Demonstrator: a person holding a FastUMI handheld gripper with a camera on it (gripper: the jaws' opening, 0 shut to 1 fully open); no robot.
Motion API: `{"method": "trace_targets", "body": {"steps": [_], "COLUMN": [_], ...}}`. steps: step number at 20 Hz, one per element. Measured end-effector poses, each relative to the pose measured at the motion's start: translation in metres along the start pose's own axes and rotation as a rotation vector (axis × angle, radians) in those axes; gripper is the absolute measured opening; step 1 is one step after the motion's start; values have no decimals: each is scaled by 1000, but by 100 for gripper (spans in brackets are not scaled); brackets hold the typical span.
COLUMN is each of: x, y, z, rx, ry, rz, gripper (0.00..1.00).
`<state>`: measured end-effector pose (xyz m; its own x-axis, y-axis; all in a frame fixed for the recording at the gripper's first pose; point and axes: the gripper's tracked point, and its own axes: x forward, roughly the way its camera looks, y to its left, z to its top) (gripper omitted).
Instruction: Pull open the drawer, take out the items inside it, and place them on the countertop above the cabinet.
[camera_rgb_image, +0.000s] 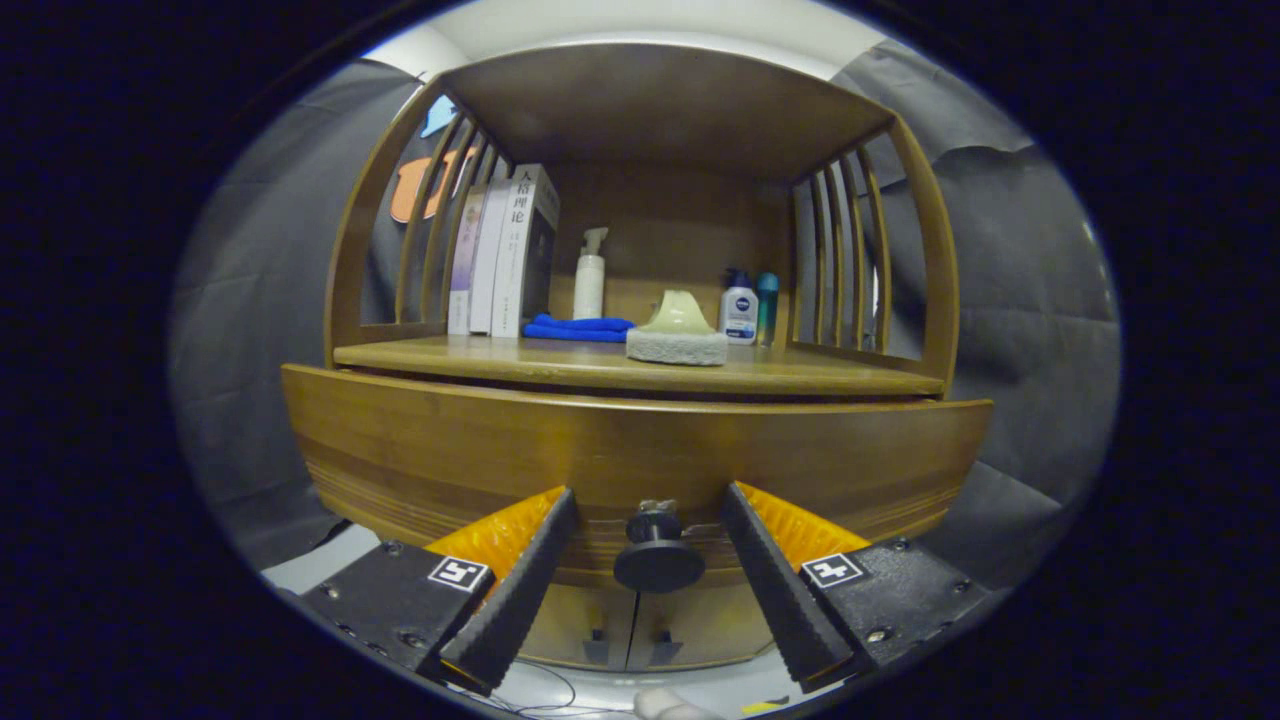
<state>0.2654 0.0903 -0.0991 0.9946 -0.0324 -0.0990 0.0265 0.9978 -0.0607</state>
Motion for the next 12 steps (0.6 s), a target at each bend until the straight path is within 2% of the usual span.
{"method": "trace_targets", "body": {"steps": [12], "x": [36], "y": [1], "z": [4], "rx": [36], "ry": [1], "rz": [21], "gripper": [99]}}
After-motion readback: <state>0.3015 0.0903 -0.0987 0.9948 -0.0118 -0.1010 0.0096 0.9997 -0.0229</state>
